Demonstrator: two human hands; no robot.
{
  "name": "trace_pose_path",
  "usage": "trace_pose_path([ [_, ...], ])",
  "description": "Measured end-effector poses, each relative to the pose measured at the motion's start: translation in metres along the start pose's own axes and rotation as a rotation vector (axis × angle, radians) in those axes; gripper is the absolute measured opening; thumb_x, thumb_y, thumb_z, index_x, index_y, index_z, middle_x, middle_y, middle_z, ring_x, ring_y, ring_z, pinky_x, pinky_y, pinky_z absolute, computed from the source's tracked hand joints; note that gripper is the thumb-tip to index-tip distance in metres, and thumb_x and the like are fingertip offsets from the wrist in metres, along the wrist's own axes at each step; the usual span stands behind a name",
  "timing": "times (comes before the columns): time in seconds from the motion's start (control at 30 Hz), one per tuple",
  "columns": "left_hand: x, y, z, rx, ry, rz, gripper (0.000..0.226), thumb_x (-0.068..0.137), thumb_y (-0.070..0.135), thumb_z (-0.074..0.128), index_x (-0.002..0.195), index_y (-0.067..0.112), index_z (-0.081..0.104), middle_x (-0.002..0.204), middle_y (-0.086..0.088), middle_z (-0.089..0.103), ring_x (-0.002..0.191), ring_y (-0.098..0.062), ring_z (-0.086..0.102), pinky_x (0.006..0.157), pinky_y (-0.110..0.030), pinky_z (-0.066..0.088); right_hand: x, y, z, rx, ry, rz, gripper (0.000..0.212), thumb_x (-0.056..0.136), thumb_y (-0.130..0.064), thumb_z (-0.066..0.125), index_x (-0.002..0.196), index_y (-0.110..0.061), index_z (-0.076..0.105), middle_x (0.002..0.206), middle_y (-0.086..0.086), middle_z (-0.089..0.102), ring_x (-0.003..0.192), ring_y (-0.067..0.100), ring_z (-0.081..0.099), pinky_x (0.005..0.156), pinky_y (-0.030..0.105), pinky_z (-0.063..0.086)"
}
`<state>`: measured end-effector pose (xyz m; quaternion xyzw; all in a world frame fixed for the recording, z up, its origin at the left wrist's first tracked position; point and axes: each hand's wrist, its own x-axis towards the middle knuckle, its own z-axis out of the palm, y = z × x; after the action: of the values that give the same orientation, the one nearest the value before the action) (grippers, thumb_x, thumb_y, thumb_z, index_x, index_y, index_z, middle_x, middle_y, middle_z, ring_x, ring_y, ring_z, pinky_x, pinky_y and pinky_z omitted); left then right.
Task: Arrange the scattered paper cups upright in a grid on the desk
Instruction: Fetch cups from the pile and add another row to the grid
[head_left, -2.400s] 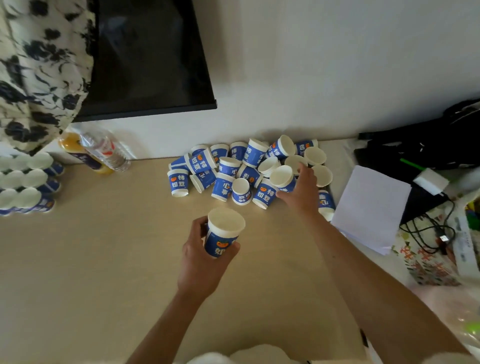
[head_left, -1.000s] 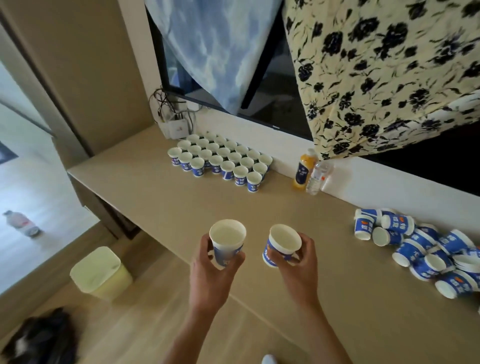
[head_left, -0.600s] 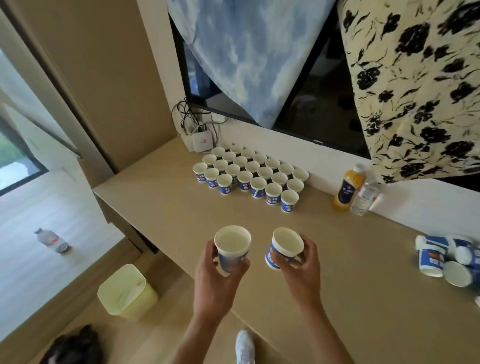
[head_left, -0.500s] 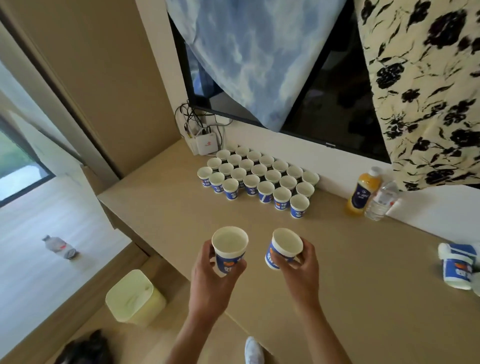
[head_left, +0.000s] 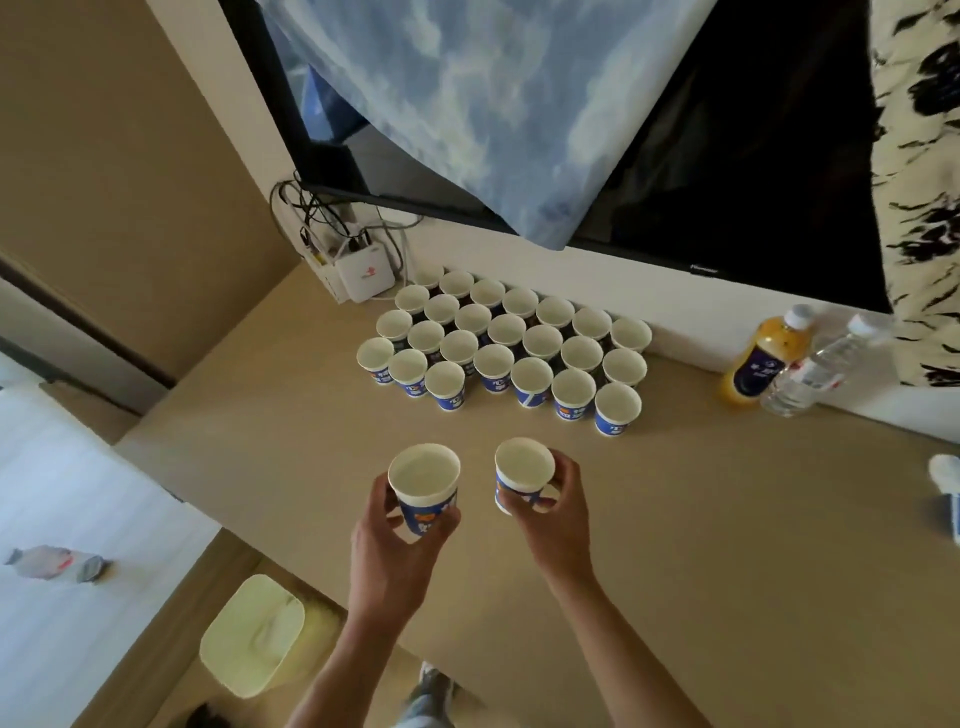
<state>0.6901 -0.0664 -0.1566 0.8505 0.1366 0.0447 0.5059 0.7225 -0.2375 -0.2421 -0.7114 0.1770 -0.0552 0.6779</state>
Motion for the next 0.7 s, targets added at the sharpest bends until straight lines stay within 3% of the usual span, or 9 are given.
trace_pose_path([
  [0.1,0.028,-0.007,0.001,0.020,-0.076,0.002,0.056,0.072,0.026,0.089,0.109,0.049,0.054,0.103,0.034,0.065,0.096,0.000,0.065,0.084,-0.036,0.057,0.020,0.006,0.025,-0.039,0.046,0.023,0.058,0.069,-0.021,0.089,0.117,-0.027,0.059,0.113,-0.011,0.066,0.100,0.008,0.064,0.079,0.023,0.055],
  [0.2,0.056,-0.015,0.000,0.015,-0.125,0.006,0.057,0.071,0.027,0.090,0.113,0.044,0.055,0.105,0.029,0.066,0.100,-0.005,0.066,0.086,-0.039,0.057,0.039,0.010,0.051,-0.094,0.093,0.025,0.058,0.068,-0.023,0.087,0.117,-0.029,0.057,0.115,-0.009,0.064,0.102,0.013,0.064,0.076,0.022,0.056],
  [0.37,0.095,-0.029,-0.001,-0.014,-0.183,-0.013,0.054,0.071,0.021,0.090,0.112,0.036,0.058,0.104,0.019,0.069,0.098,-0.012,0.068,0.084,-0.043,0.057,0.077,0.026,0.089,-0.117,0.168,0.071,0.060,0.067,-0.022,0.084,0.116,-0.037,0.055,0.113,-0.010,0.065,0.103,0.013,0.065,0.082,0.042,0.060],
  [0.47,0.113,-0.039,-0.006,-0.014,-0.220,-0.021,0.055,0.071,0.022,0.090,0.113,0.036,0.058,0.106,0.018,0.069,0.100,-0.013,0.068,0.086,-0.043,0.057,0.097,0.038,0.107,-0.146,0.200,0.081,0.062,0.065,-0.025,0.082,0.114,-0.047,0.051,0.112,-0.012,0.065,0.102,0.011,0.065,0.086,0.047,0.058],
  [0.7,0.141,-0.057,-0.018,0.005,-0.267,-0.068,0.059,0.066,0.036,0.086,0.118,0.037,0.058,0.110,0.020,0.068,0.104,-0.013,0.066,0.090,-0.045,0.056,0.128,0.061,0.134,-0.180,0.246,0.087,0.071,0.066,-0.021,0.083,0.130,-0.026,0.051,0.119,-0.003,0.063,0.107,0.017,0.064,0.081,0.046,0.061],
])
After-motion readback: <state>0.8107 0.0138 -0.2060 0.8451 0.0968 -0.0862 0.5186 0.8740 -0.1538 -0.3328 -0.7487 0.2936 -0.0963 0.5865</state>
